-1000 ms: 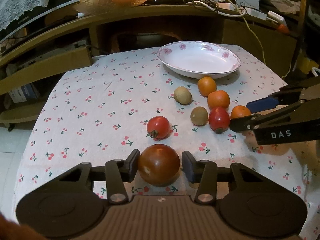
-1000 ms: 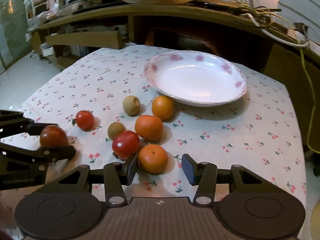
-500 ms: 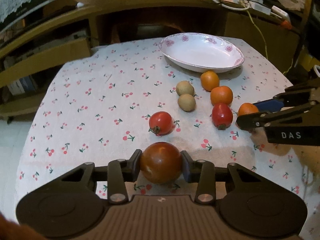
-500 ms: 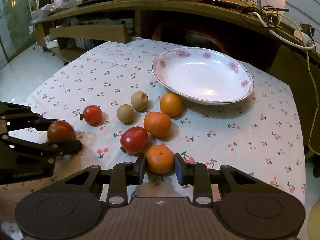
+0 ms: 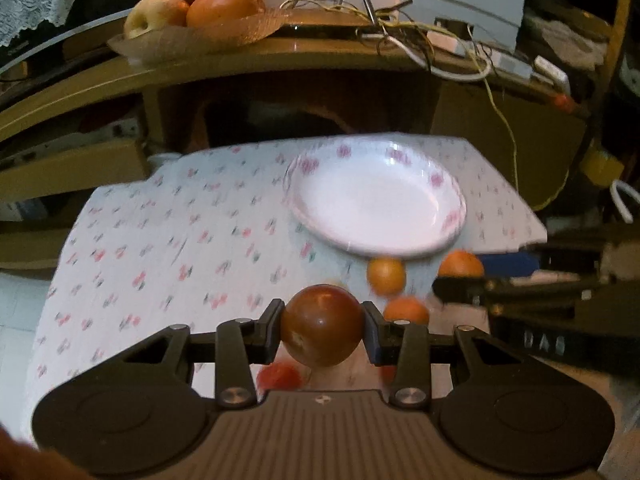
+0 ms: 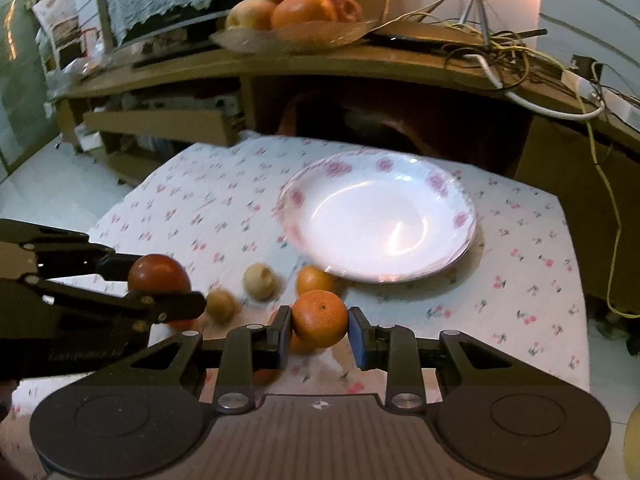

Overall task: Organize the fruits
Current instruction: 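Carry both fruits over the white plate and open both grippers to release, then move the left gripper to a small red tomato while the right approaches a red tomato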

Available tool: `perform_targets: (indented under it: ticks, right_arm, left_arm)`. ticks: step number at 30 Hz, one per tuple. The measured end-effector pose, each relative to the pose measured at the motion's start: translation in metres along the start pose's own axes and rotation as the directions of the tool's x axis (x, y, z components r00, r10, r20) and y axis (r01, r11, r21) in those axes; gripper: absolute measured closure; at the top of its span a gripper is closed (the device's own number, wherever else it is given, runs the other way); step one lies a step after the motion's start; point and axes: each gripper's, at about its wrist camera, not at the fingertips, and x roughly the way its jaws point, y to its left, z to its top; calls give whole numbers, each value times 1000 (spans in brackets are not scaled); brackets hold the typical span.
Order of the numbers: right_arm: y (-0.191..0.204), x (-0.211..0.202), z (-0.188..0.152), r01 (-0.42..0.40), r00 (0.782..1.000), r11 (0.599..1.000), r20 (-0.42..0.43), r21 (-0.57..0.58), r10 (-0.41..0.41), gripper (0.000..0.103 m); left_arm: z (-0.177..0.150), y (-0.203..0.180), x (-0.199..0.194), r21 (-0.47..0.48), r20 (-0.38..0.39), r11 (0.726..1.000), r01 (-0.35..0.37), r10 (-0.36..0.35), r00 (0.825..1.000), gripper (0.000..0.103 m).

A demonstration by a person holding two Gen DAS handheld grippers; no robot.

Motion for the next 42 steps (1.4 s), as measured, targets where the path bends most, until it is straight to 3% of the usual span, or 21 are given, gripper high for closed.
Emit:
perform_targets:
  ticks: [8, 19, 42]
  right_arm:
    - [-30, 15, 22, 43, 999, 997, 30, 66, -45, 72]
    - [-39, 45, 29, 66, 998, 996, 8, 59, -67, 72]
    - [-42, 26, 23, 64, 997, 993, 45, 96, -68, 59]
  left_arm:
    - [42, -11, 35, 2, 32, 999, 44, -44, 999, 58]
    - [48, -4, 65, -12, 2, 999, 44, -44, 999, 58]
    - [50, -7, 41, 22, 45, 998, 53, -54, 998, 47]
